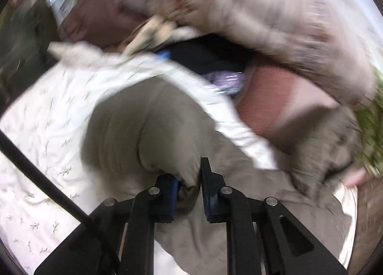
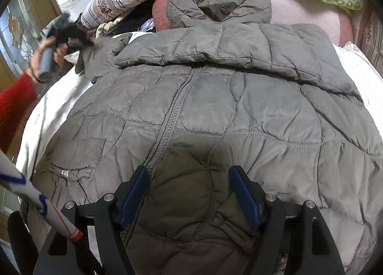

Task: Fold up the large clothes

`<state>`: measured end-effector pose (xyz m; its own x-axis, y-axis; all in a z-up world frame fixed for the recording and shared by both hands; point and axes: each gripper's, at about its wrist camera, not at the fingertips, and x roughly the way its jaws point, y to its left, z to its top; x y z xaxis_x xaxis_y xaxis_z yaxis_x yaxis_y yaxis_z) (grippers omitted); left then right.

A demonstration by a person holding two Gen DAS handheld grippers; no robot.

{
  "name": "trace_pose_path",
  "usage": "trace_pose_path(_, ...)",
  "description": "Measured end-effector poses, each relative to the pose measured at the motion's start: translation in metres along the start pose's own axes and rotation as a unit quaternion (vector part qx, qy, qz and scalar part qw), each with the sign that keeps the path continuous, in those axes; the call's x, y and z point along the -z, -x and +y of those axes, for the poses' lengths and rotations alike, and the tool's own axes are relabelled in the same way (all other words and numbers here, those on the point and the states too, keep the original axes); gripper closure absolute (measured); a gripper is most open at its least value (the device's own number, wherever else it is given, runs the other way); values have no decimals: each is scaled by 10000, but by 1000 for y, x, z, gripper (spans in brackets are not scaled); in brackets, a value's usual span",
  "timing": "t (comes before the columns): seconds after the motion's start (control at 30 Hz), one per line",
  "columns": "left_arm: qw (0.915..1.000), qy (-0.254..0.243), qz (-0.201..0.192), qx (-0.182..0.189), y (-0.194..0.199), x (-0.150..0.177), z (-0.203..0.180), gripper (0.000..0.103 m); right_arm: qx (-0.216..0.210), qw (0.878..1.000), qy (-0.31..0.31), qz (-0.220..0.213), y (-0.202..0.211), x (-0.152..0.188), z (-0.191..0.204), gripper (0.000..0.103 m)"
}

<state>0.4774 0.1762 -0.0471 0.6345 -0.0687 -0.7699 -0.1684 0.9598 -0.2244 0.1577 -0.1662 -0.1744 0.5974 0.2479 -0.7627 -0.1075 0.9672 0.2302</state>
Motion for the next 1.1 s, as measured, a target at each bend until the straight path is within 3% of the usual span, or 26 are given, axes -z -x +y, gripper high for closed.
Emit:
trace_pose_path(0.17,9927,-975,-256,663,65,37,-89,88,-102,9995,-295,-81,9,-3,-7,29)
trace_pose_path(0.3,9756,-1774,-24,1295,82,97,-167,88,-257,9939,-1007,-360,36,-11,-35,28)
trace_pose_path(0.4,9673,-2159,267,1301,65,140,-203,86,25,9894,-1287,-667,57,-18,-62,28)
trace_pose_path(0.47,9633,-2385,490,1127,49,176,-219,77,247,9852,-1458,-862,69,-22,-79,28)
trace_pose_path(0.6,9553,-2757,662,834,37,231,-222,61,465,9789,-1634,-1136,89,-30,-103,27)
trace_pose_path(0.67,9474,-3108,465,600,52,261,-219,52,564,9784,-1591,-1193,94,-34,-105,27)
trace_pose_path(0.77,9415,-3315,279,533,74,281,-205,49,532,9783,-1609,-1190,93,-40,-110,27)
trace_pose_path(1.1,9624,-2597,100,790,122,280,-124,46,767,9829,-1349,-993,76,-33,-91,27)
